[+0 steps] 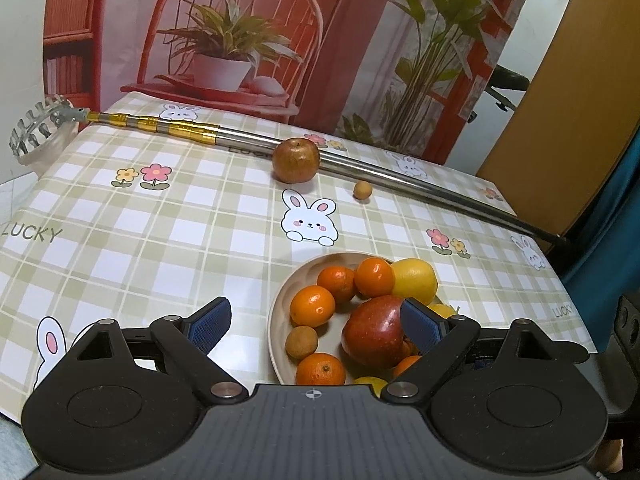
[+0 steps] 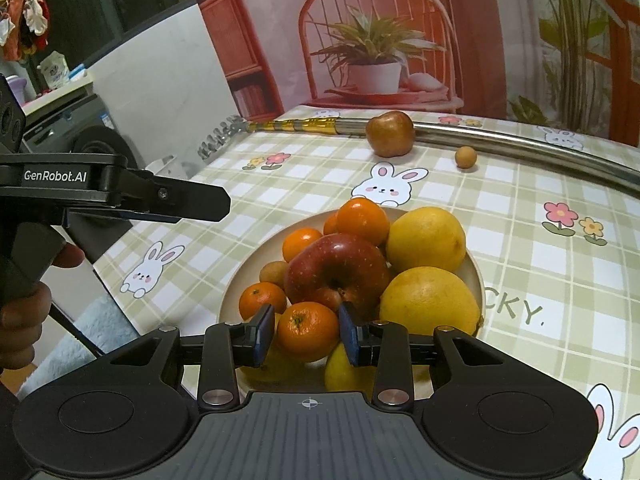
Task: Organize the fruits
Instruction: 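Lower both tangerines onto the white plate and open both grippers, then move both grippers away from the plate toward the apple and small brown fruit, then grasp the small brown fruit with the left gripper, then lift the small brown fruit with the left gripper while the right gripper grasps the red-brown apple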
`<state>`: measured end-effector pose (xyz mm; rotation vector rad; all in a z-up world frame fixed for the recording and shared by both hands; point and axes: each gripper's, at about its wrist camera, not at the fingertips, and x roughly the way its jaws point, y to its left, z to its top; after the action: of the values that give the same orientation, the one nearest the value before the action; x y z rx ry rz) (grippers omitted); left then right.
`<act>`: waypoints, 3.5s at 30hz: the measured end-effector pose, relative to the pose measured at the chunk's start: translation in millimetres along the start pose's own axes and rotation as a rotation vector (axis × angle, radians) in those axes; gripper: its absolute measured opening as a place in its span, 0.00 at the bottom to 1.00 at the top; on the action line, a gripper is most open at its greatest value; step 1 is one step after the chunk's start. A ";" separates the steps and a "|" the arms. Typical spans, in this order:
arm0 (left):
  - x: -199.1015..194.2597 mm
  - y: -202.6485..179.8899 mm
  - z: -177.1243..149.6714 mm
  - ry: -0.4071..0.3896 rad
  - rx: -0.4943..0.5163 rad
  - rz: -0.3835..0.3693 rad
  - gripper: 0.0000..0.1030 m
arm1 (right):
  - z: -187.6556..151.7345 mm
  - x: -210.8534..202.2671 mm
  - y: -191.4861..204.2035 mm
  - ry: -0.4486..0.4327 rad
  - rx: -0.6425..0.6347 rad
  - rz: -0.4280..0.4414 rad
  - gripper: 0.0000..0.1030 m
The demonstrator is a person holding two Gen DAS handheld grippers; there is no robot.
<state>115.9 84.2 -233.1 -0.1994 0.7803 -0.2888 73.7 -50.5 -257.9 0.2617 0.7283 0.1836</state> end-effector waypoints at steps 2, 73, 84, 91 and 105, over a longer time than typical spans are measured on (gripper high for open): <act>0.0 0.4 -0.4 0.002 -0.001 0.001 0.90 | 0.5 -0.1 0.4 -0.001 -0.002 -0.003 0.33; 267.3 -64.5 130.3 0.184 0.207 -0.120 0.27 | 25.9 -11.9 -182.9 -0.256 0.296 -0.282 0.39; 148.8 -40.2 117.9 0.040 0.230 -0.121 0.27 | 26.8 -24.6 -161.3 -0.270 0.305 -0.235 0.39; 78.0 11.6 92.7 -0.003 0.171 -0.026 0.27 | 35.0 -25.3 -128.7 -0.244 0.257 -0.183 0.42; -7.6 103.0 81.1 -0.097 0.073 0.084 0.27 | 86.7 16.3 -36.3 -0.144 0.116 -0.054 0.45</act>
<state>187.5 189.4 -200.7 -0.1110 0.6793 -0.2259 147.0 -95.7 -217.0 0.3620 0.6032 0.0703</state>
